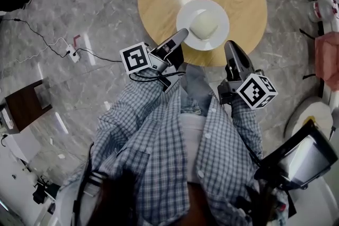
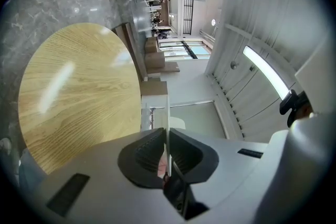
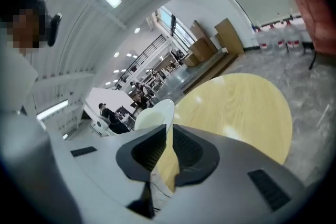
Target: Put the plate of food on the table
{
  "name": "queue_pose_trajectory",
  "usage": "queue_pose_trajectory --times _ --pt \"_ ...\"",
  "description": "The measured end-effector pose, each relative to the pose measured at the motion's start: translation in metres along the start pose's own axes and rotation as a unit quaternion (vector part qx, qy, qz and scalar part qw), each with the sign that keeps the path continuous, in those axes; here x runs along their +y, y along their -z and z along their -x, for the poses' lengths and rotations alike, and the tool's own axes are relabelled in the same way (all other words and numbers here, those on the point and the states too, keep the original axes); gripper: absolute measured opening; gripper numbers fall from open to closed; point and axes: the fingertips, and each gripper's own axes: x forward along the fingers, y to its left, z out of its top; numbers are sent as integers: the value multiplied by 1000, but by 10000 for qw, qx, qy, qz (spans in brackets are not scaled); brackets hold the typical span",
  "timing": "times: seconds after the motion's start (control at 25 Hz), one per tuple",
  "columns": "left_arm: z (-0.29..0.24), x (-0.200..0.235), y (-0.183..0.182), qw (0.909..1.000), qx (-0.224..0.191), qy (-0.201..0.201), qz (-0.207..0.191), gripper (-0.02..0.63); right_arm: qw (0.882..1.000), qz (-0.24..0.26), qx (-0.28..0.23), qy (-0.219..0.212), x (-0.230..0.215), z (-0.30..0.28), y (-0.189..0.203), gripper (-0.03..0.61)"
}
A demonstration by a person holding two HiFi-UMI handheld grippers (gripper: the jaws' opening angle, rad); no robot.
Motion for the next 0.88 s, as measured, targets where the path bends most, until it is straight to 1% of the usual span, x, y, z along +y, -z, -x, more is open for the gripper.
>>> queue_pose_trajectory --times 0.08,0.16,0.36,0.52,0.56,0.68,0.8,0.88 --pt "-1 0 -1 10000 6 -2 -41 21 9989 -423 -11 -215 -1 -4 0 72" --pt "-1 0 -1 10000 -2 -1 -46 21 9978 -579 89 -297 -2 -8 3 89" --pt "-1 4 1 10000 20 -25 -7 21 9961 -684 318 -463 -1 -18 8 87" --pt "-1 9 2 10000 12 -61 75 21 9961 -575 362 -566 -1 -20 8 82" --pt "-2 9 2 9999 9 -62 84 21 9963 -556 372 -546 -2 -20 7 69" --pt "-4 14 3 9999 28 -104 71 21 9974 -440 408 -411 -8 -22 8 68" --pt "-8 23 4 9999 36 -145 78 21 9973 -487 408 -364 -16 -24 11 67" --pt "-19 31 6 9998 39 -193 105 21 9973 -463 464 -321 -29 -28 9 67"
